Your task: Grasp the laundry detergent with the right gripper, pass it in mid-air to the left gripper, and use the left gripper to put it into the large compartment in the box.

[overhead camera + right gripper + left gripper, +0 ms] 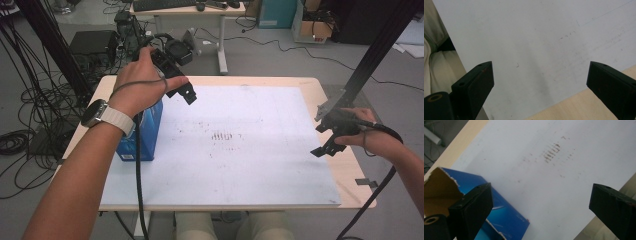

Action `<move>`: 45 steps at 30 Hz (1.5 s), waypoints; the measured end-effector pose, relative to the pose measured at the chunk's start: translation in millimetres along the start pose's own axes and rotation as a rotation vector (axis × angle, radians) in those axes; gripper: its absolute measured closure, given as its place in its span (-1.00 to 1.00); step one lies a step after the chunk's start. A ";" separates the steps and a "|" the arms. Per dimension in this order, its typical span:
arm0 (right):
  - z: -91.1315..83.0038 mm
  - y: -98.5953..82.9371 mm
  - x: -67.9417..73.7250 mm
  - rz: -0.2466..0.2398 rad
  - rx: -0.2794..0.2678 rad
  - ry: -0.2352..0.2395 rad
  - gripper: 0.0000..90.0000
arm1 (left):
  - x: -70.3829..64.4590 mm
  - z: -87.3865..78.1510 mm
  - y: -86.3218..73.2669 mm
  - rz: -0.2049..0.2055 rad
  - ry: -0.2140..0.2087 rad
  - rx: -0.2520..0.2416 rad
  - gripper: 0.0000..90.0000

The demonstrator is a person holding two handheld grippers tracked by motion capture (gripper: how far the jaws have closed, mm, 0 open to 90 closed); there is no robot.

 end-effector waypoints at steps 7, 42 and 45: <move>-0.1 1.7 -1.0 -0.002 -0.003 0.003 -0.84 | -19.7 15.6 4.3 0.082 -0.037 -0.004 -0.87; 1.6 10.0 2.5 -0.025 -0.004 0.007 -0.84 | -39.6 45.5 9.0 0.115 -0.068 0.011 -0.85; 2.0 9.2 2.0 -0.025 -0.001 0.007 -0.84 | -38.8 46.1 9.2 0.118 -0.069 0.012 -0.85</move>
Point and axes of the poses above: each handheld gripper's, and its own axes: z roughly forward along the jaws, y roughly out of its top, x roughly to its left, the point moved 7 cm from there along z, roughly forward along the jaws, and after that the axes turned 2 degrees about z, right-handed, at the moved point
